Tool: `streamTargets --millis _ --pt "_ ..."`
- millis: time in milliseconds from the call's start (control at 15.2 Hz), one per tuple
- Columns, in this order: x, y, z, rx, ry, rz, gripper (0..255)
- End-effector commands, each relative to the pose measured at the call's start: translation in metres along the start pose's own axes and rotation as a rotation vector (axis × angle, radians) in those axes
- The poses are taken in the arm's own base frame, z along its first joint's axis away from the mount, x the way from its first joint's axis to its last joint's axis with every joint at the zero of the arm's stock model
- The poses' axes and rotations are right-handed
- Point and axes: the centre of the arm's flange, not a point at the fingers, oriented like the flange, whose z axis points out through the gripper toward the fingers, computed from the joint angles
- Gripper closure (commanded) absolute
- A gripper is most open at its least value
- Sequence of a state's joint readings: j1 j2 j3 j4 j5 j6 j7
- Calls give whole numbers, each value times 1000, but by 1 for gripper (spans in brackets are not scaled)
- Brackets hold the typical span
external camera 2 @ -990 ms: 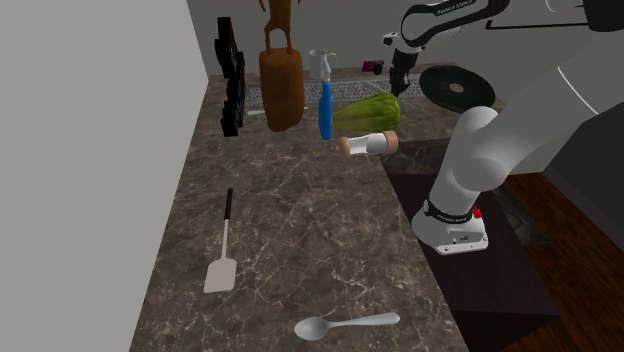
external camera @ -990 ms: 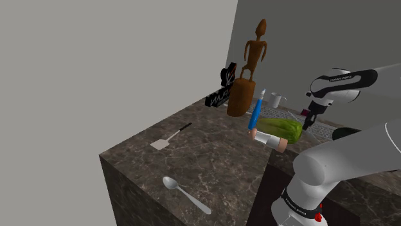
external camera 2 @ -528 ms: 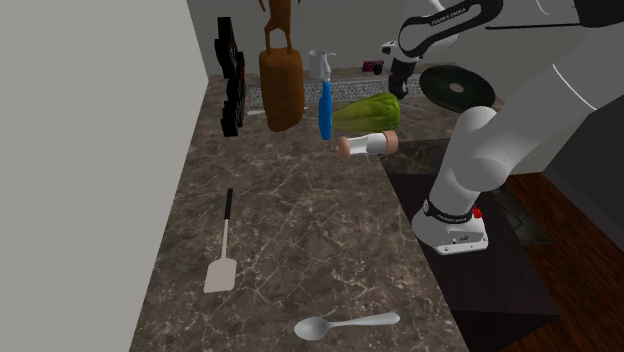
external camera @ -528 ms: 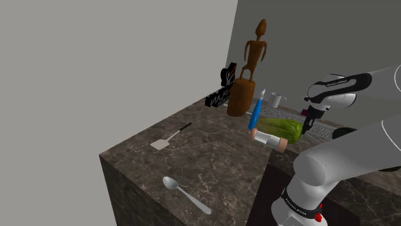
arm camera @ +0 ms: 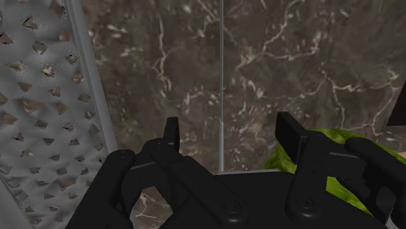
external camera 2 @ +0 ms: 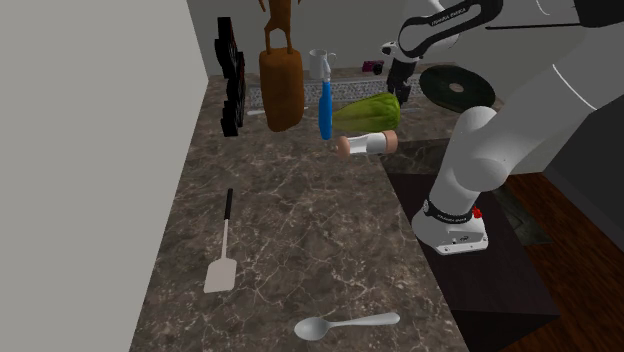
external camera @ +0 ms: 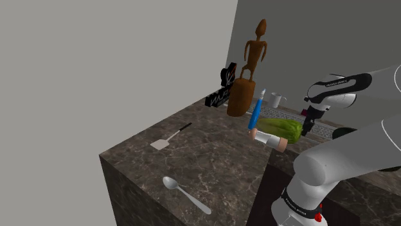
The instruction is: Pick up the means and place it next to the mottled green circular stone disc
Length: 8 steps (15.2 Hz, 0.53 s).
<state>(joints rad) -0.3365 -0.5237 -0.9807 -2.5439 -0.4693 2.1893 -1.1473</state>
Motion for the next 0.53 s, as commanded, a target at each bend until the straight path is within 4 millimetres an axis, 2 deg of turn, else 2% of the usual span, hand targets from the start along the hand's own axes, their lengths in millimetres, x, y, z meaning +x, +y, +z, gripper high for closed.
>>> streamTargets --millis 0,132,396,462 --pt "0 0 0 0 0 0 0" --pt "0 0 0 0 0 0 0" --pt "0 0 -50 0 0 0 0" --pt "0 0 -50 0 0 0 0"
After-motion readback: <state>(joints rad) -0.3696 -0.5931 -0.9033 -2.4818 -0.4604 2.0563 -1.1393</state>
